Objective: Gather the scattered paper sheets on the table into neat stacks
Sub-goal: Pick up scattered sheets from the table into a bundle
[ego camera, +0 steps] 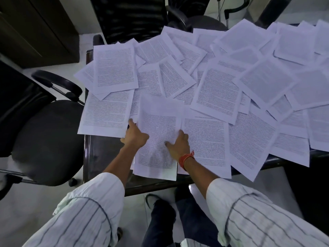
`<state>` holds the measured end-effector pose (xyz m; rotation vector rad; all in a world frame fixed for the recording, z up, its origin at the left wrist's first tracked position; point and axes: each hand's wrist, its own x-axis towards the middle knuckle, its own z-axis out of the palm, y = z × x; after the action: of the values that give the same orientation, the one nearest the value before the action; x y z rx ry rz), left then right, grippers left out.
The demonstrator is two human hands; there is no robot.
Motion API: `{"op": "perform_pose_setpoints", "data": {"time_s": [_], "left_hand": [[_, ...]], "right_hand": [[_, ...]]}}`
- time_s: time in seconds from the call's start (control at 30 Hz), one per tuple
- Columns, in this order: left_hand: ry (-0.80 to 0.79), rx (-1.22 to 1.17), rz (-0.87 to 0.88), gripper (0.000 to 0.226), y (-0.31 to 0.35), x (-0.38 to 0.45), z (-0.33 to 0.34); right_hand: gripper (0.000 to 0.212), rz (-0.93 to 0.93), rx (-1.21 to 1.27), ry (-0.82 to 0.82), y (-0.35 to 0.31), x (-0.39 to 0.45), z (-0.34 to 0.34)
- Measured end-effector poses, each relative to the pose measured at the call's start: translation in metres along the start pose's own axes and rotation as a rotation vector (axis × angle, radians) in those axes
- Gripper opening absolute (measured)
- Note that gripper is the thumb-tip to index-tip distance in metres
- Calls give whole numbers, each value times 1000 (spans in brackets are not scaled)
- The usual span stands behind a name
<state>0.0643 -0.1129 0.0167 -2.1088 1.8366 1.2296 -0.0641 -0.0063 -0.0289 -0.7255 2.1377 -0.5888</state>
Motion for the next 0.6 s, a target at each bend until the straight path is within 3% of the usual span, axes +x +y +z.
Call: {"op": "perform_pose_setpoints", "data": {"time_s": [0.07, 0.13, 0.27, 0.33, 0.6], "left_hand": [[-27, -199, -15, 71, -3, 1, -6], [-138, -428, -43, 38, -10, -3, -18], [-170, -620, -102, 14, -30, -11, -52], [-178, -671, -124, 18, -46, -9, -68], [-140, -712, -152, 41, -85, -29, -48]], "right_hand": [[67, -66, -27, 196, 11, -4, -11], [69, -89, -270, 317, 26, -10, -19], [107, 54, -604, 81, 46, -21, -16], [110, 55, -666, 70, 48, -22, -10], [35, -108, -466, 253, 36, -37, -16]]}}
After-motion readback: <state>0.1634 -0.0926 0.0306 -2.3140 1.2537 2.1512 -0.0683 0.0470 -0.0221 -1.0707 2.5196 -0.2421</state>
